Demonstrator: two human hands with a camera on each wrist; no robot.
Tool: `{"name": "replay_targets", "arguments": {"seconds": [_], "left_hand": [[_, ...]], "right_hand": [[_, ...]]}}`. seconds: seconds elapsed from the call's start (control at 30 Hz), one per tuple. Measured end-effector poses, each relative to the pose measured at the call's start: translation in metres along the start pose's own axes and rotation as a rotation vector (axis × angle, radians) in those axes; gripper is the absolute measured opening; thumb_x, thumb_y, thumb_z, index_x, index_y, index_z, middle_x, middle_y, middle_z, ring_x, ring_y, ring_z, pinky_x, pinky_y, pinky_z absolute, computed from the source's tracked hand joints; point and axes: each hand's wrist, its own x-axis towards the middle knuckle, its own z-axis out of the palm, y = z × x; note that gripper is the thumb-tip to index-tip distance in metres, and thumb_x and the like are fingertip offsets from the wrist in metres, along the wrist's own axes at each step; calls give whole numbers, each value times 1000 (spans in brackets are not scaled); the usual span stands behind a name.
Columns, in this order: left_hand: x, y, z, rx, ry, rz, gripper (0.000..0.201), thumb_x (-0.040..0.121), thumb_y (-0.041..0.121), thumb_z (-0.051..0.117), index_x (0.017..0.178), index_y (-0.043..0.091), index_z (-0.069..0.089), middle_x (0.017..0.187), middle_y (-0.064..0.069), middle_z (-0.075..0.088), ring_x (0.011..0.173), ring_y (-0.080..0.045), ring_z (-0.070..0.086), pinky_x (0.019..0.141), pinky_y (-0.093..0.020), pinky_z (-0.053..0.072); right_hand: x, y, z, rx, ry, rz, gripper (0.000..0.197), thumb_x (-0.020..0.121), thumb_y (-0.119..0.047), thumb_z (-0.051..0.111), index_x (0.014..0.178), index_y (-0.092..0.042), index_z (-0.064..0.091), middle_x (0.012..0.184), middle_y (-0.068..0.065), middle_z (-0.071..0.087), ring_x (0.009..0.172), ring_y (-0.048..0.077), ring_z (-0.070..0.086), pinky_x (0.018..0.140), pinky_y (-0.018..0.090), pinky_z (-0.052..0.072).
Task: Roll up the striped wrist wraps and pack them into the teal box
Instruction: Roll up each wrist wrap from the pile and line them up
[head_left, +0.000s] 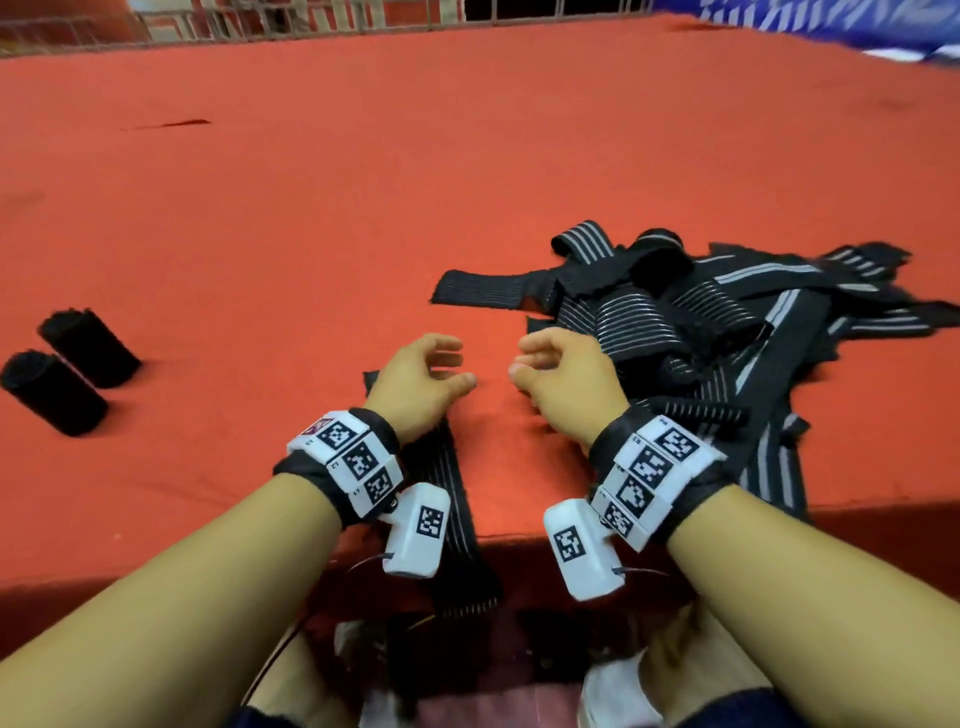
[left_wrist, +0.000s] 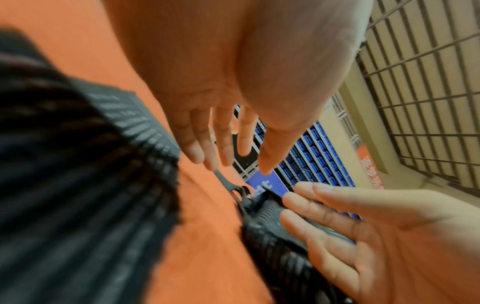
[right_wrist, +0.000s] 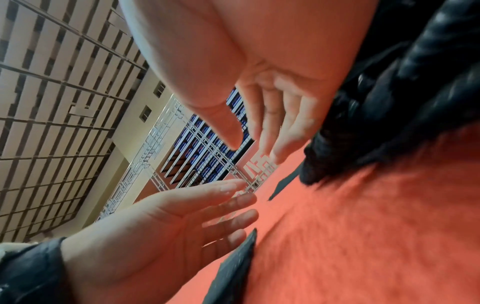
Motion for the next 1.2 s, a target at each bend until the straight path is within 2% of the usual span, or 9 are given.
{"name": "replay_targets", "arguments": {"seconds": [0.13,0.27,0.5,0.57,0.7,0.8,0.93,1.07,1.2], "left_hand": [[0,35,35,15,-120,137,25,86,11,78,105,24,68,105,1,72,94,-14,69,97,-41,55],[7,63,70,69,-139,156,48,82,20,82,125,30,63,111,2,68,84,-14,64,90,-47,58],[19,94,104,361,-131,200,97,74,27,88,154,31,34,150,-5,44,137,-20,46,114,-32,36],[22,98,109,392,-158,198,84,75,27,88,147,26,44,144,0,51,131,-19,51,108,-28,38],[19,104,113,379,-61,223,22,86,23,76,101,25,60,91,10,63,92,-18,63,81,-28,47],[19,106,108,238,-35,271,16,87,21,71,81,28,57,75,10,62,75,-15,60,75,-35,51],[15,120,94,-39,-56,325,10,81,23,63,77,31,59,70,18,60,69,-7,55,70,-36,49],[12,134,80,-197,-64,353,18,78,15,58,90,1,57,85,-7,58,83,-17,54,78,-49,50],[2,140,73,-299,-114,342,16,80,6,54,96,7,60,91,-9,58,88,-19,56,82,-38,48]], "right_hand": [[-3,0,-41,-34,269,-8,18,83,-15,73,100,-19,70,87,-3,73,90,20,68,96,38,50],[-3,12,-70,30,373,60,11,77,-17,68,81,-28,68,77,-5,72,83,24,71,88,42,57],[-9,41,-84,71,232,145,6,67,-30,62,71,-32,66,81,-2,75,91,29,72,85,49,59],[-11,44,-87,54,187,131,4,71,-30,64,71,-34,66,84,-3,75,91,28,72,88,48,59],[-12,49,-93,-38,101,131,16,82,-16,72,90,-29,75,95,-7,76,99,18,71,98,39,53],[-14,48,-96,-86,67,137,24,84,-20,74,107,-26,74,108,-3,74,108,20,67,102,37,50],[-13,44,-97,-141,-6,164,48,84,-27,76,129,-20,61,118,4,69,114,27,62,99,35,48],[-13,39,-99,-97,-1,128,60,83,-30,77,136,-23,49,131,1,63,124,26,57,101,31,44],[-11,34,-97,33,59,115,60,85,-45,72,138,-28,48,131,-5,63,124,22,58,103,35,44]]}}
